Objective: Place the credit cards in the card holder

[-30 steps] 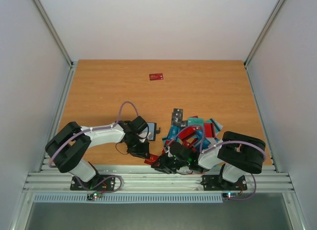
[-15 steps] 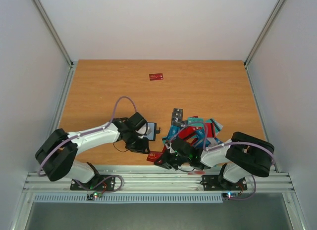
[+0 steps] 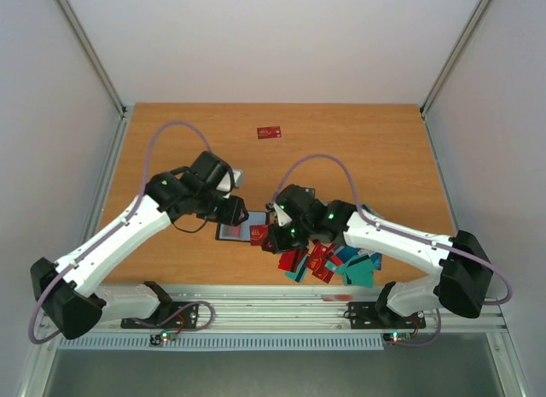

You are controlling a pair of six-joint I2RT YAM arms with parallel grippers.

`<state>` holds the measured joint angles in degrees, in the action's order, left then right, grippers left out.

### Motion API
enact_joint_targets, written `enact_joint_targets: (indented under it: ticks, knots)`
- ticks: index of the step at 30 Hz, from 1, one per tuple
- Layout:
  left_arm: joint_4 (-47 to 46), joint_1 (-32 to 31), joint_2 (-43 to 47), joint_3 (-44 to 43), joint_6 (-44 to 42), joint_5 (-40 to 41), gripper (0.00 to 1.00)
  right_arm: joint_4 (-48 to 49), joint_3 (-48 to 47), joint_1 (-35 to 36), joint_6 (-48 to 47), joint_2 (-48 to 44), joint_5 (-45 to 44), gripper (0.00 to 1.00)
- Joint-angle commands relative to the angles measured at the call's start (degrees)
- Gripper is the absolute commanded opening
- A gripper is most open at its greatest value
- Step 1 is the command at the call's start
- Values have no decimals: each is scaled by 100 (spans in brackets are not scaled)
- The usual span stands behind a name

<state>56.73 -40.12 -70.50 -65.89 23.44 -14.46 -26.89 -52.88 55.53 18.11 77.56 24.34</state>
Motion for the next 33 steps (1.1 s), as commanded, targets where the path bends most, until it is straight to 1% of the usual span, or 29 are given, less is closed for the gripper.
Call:
enact_joint_targets:
  ticks: [1,5,7,11,12,14,18,21,23,25,29,33]
  knots:
    - [860,172,74,-789,350,334,42,-2150,-871,-84,-1804,234,-788,1]
    - [1108,251,50,-1329,1134,402,44,-2535,-1545,-136,-2457,290,-1410,1]
    - [1145,287,27,-1491,1759,372,45,-2661,-1832,-139,-2834,295,-1687,1]
    - [927,294,-18,-1665,3003,84,45,-2642,-2158,-147,-3546,155,-2325,1]
    - [810,300,-1,-1684,3205,-1,45,-2562,-2171,-154,-3733,88,-2403,1]
    - [522,294,84,-1621,3789,-142,45,-2378,-2174,-156,-4055,-20,-2733,1]
    - [-175,294,421,-1284,4964,-269,45,-1934,-2165,-163,-4609,-207,-3042,1]
    - [-751,299,697,-907,5747,-328,44,-1586,-2135,-167,-5002,-354,-3161,1]
    - [-1296,294,870,-594,6535,-445,43,-1260,-2022,-160,-5376,-521,-3161,1]
    - [-1665,294,911,-492,6933,-481,42,-932,-1902,-157,-5716,-632,-3157,1]
    - [-1388,295,780,-843,7265,-409,43,-472,-1770,-161,-6427,-749,-3041,1]
    - [-1494,294,614,-1216,7530,-490,43,-186,-1717,-159,-6958,-755,-3049,1]
